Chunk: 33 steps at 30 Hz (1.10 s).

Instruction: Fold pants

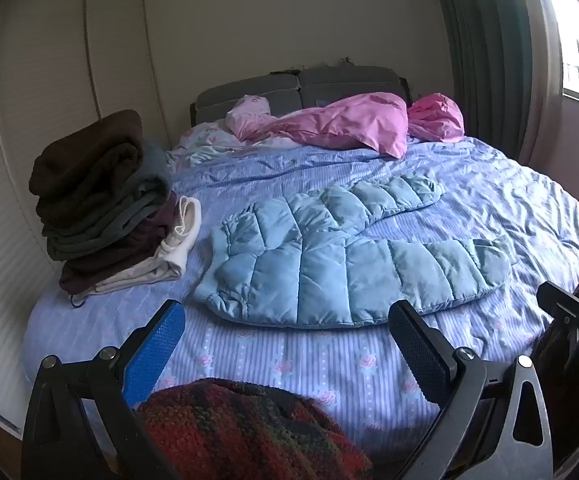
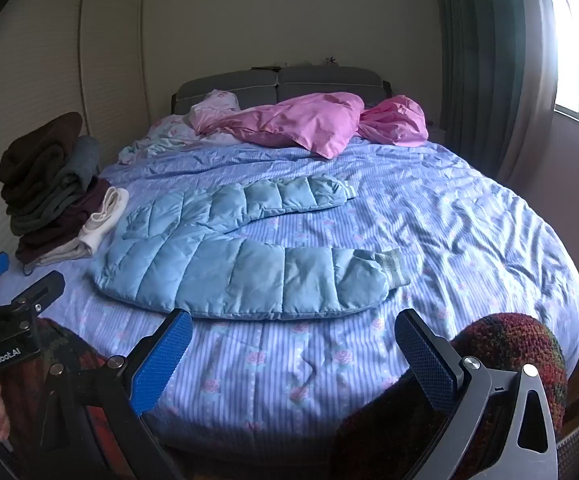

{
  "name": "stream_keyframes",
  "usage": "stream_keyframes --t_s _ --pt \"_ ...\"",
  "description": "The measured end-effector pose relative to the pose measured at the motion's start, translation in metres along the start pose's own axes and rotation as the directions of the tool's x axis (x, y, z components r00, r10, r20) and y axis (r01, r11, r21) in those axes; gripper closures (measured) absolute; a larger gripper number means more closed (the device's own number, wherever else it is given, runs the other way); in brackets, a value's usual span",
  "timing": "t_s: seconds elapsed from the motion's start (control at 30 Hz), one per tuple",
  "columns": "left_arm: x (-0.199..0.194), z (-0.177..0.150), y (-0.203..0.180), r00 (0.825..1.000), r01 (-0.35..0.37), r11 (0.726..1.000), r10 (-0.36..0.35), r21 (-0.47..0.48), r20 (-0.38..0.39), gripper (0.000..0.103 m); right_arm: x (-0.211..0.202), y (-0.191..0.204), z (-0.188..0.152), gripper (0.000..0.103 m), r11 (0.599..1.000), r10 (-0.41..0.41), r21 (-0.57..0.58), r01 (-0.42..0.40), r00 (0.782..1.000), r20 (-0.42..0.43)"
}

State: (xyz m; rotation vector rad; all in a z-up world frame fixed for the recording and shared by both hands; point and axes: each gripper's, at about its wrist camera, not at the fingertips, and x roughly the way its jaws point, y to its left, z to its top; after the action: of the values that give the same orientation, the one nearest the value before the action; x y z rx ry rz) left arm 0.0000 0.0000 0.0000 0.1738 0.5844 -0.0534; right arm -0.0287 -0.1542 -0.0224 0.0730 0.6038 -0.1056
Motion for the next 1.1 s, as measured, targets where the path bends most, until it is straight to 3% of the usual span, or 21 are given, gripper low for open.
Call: stream_keyframes --t_s 0.47,1.1 --pt "-0.008 0.003 0.001 0.998 0.030 0.999 -0.030 -0.016 0.054 0.000 0.000 0.003 -0.001 0.000 1.000 -0.006 -0.010 0.006 1.000 0.011" --pt "-0.011 0.003 0.001 0.997 0.040 0.999 -0.039 -0.022 0.061 0.000 -0.006 0.001 0.005 0.000 1.000 -0.004 -0.009 0.004 1.000 0.022"
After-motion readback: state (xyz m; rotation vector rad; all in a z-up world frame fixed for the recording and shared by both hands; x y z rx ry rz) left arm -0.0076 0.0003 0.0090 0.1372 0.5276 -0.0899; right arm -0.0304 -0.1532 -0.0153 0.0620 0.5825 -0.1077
